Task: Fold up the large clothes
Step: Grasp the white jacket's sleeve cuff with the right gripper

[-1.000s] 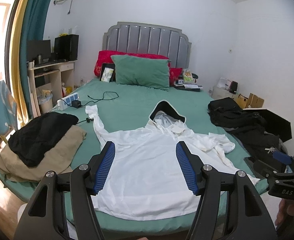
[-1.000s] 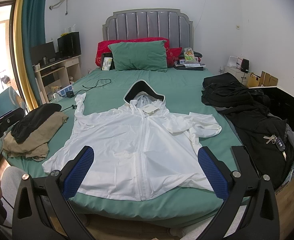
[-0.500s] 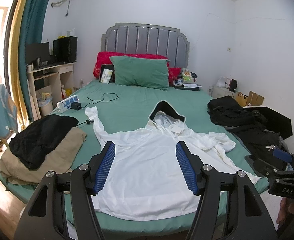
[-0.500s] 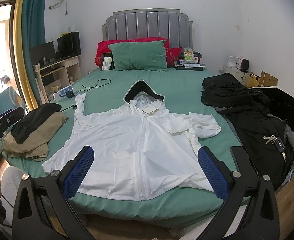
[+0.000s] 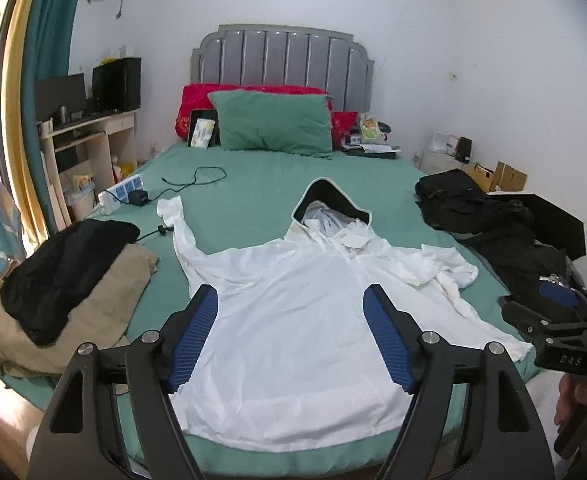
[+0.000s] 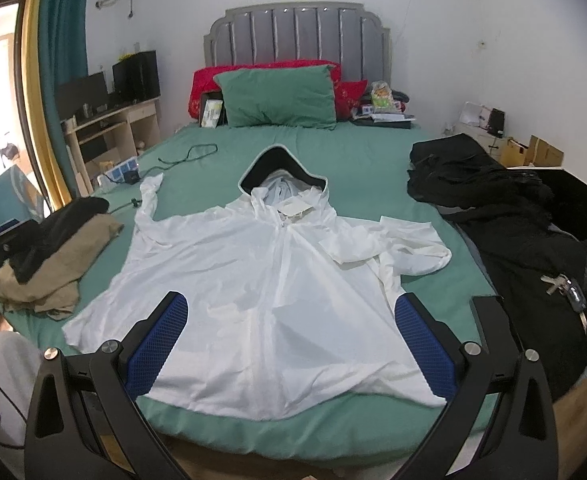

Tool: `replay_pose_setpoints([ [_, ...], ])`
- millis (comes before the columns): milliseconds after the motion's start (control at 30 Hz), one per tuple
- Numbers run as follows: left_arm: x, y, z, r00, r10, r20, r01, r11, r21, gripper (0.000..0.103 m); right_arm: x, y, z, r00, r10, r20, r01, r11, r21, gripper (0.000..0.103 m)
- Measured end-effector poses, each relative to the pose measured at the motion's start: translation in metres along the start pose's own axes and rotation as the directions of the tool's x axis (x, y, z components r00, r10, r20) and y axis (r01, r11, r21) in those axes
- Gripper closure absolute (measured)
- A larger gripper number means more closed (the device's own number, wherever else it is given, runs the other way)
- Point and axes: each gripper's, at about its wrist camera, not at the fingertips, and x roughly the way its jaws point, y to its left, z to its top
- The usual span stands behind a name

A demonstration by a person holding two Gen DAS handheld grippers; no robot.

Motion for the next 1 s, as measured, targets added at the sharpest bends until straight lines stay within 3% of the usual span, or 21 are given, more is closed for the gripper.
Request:
replay_pose_setpoints([
  [100, 0.028, 0.002, -0.001, 0.997, 0.066, -0.043, -0.064, 0.997, 0.04, 0.023, 0.023, -0.013, 0.005, 1.0, -0.016, -0.01, 0.016, 1.0, -0.015, 0.001],
  [367, 0.11, 0.023, -0.009, 0.983, 0.073, -0.171, -0.065, 0.996, 0.053, 0.023, 0.112, -0.046, 0.009, 0.994, -0.076, -0.072, 0.063, 0.982, -0.177, 0.002],
  [400, 0.117, 0.026, -0.01, 0.981, 0.074, -0.179, -0.067, 0.997, 0.048, 0.023, 0.125, -0.05, 0.009, 0.993, -0.088, -0.084, 0.068, 0.975, -0.21, 0.009],
  [433, 0.127, 0.029, -0.01, 0.979, 0.077, -0.189, -0.071, 0.997, 0.04, 0.023, 0.138, -0.053, 0.009, 0.989, -0.109, -0.1, 0.082, 0.965, -0.247, 0.017],
  [633, 0.187, 0.041, -0.003, 0.968, 0.078, -0.239, -0.069, 0.997, 0.044, 0.023, 0.217, -0.065, 0.001, 0.953, -0.255, -0.163, 0.152, 0.869, -0.472, 0.031],
  [767, 0.217, 0.055, 0.01, 0.97, 0.057, -0.237, -0.055, 0.998, 0.013, 0.023, 0.259, -0.065, -0.006, 0.933, -0.309, -0.187, 0.153, 0.807, -0.571, 0.034],
  [900, 0.24, 0.067, 0.019, 0.972, 0.057, -0.228, -0.052, 0.998, 0.025, 0.023, 0.281, -0.071, 0.0, 0.931, -0.317, -0.183, 0.154, 0.793, -0.589, 0.035],
  [933, 0.248, 0.072, 0.022, 0.972, 0.049, -0.228, -0.044, 0.999, 0.025, 0.023, 0.284, -0.071, 0.003, 0.935, -0.305, -0.181, 0.15, 0.803, -0.577, 0.04],
  [967, 0.252, 0.075, 0.023, 0.972, 0.048, -0.229, -0.043, 0.999, 0.026, 0.023, 0.286, -0.073, 0.008, 0.939, -0.291, -0.185, 0.141, 0.814, -0.564, 0.056],
  [1000, 0.258, 0.078, 0.025, 0.972, 0.051, -0.229, -0.045, 0.998, 0.032, 0.023, 0.287, -0.075, 0.011, 0.942, -0.275, -0.192, 0.129, 0.826, -0.549, 0.102],
])
